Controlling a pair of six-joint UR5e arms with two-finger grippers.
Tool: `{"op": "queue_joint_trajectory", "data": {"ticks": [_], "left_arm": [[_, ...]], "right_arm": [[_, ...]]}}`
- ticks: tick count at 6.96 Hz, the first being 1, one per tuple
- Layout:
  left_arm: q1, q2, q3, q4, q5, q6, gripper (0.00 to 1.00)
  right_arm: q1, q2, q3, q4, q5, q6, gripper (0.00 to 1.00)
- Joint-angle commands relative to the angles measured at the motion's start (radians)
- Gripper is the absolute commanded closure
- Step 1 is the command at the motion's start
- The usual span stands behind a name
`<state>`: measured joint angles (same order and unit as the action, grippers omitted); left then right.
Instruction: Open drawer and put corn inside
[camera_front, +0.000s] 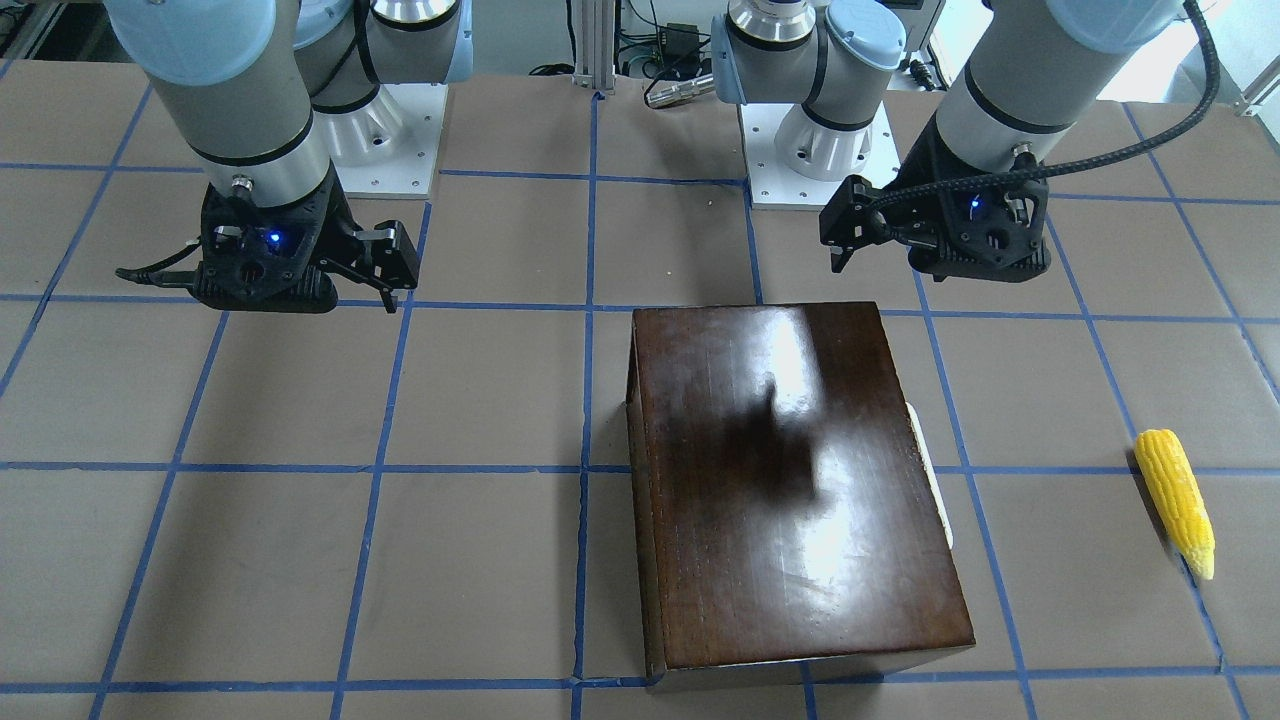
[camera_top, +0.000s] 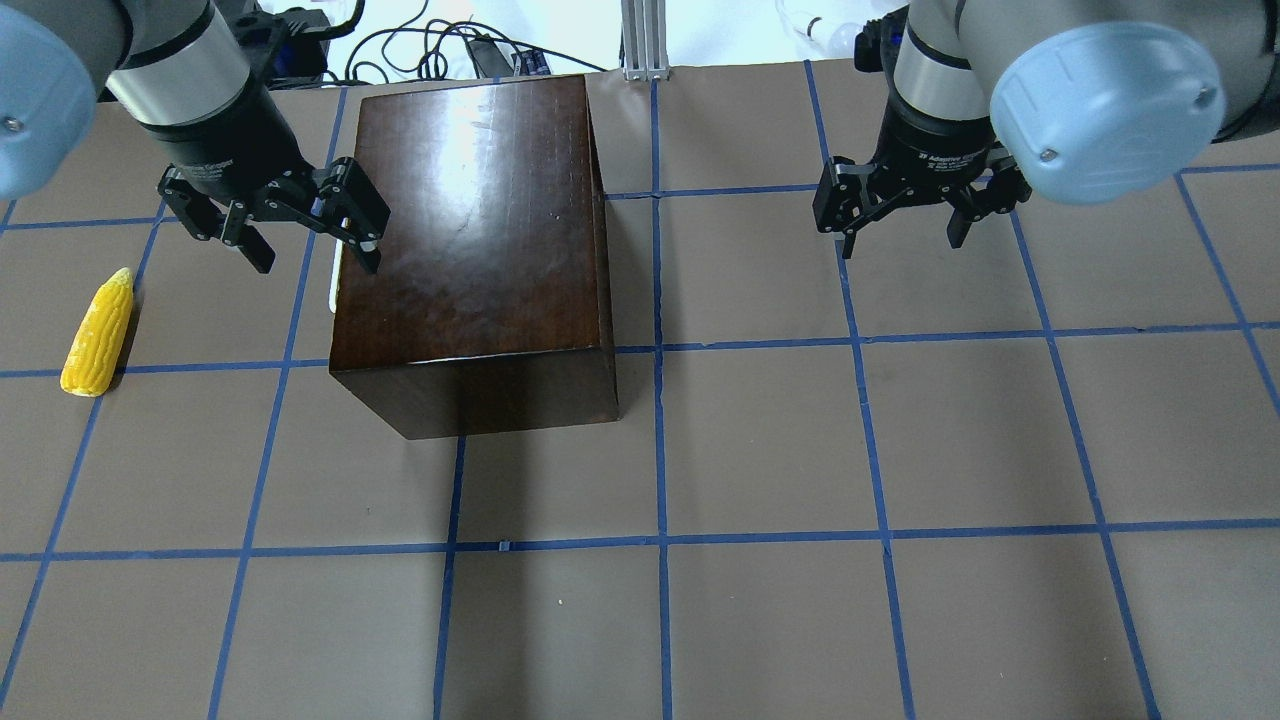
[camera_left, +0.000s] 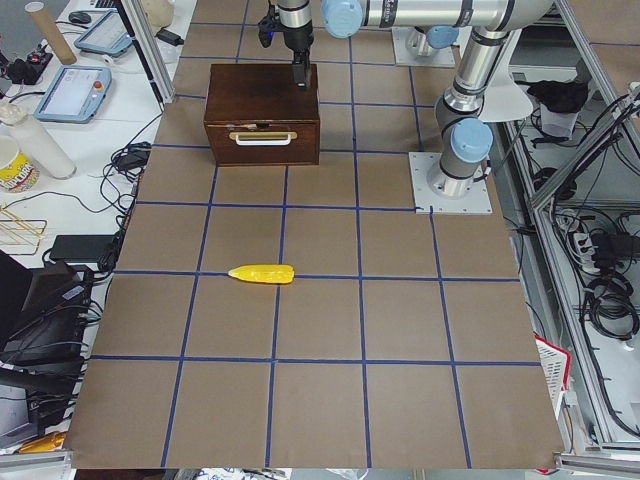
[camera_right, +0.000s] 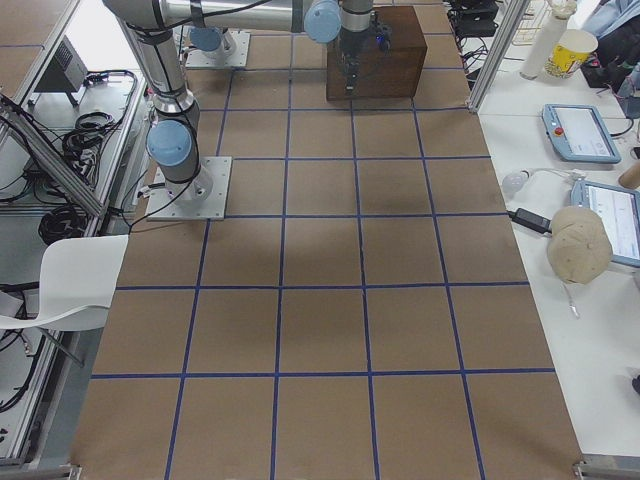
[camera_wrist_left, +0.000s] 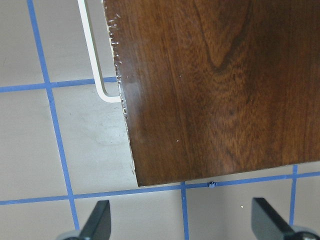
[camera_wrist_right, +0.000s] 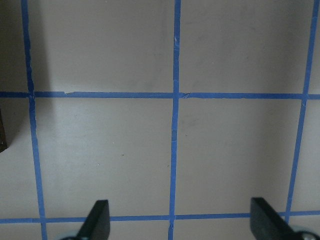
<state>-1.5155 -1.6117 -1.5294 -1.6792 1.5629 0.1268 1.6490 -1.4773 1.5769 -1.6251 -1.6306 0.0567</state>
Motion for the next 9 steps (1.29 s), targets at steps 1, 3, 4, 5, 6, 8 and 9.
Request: {"op": "queue_joint_trajectory", "data": {"ticks": [1, 3, 4, 5, 6, 8, 9], "left_arm": [[0.0, 0.002, 0.0, 0.0, 0.005, -0.001, 0.0], [0.001, 0.001, -0.003, 0.0, 0.014, 0.004, 0.0], [0.0, 0.002, -0.001, 0.0, 0.014, 0.004, 0.0], [0.003, 0.007, 0.002, 0.0, 0.013, 0.004, 0.0], [0.002, 0.007, 0.002, 0.001, 0.009, 0.004, 0.0], [0.0, 0.018, 0.006, 0.0, 0.0, 0.004, 0.0], [0.0, 0.015, 0.0, 0.004, -0.001, 0.004, 0.0]], "right_arm": [[0.0, 0.0, 0.0, 0.001, 0.0, 0.0, 0.0], [0.0, -0.001, 0.0, 0.001, 0.0, 0.0, 0.0], [0.0, -0.001, 0.0, 0.001, 0.0, 0.0, 0.0], [0.0, -0.001, 0.0, 0.001, 0.0, 0.0, 0.0], [0.0, -0.001, 0.0, 0.001, 0.0, 0.0, 0.0], [0.0, 0.0, 0.0, 0.001, 0.0, 0.0, 0.0], [0.0, -0.001, 0.0, 0.001, 0.0, 0.0, 0.0]]}}
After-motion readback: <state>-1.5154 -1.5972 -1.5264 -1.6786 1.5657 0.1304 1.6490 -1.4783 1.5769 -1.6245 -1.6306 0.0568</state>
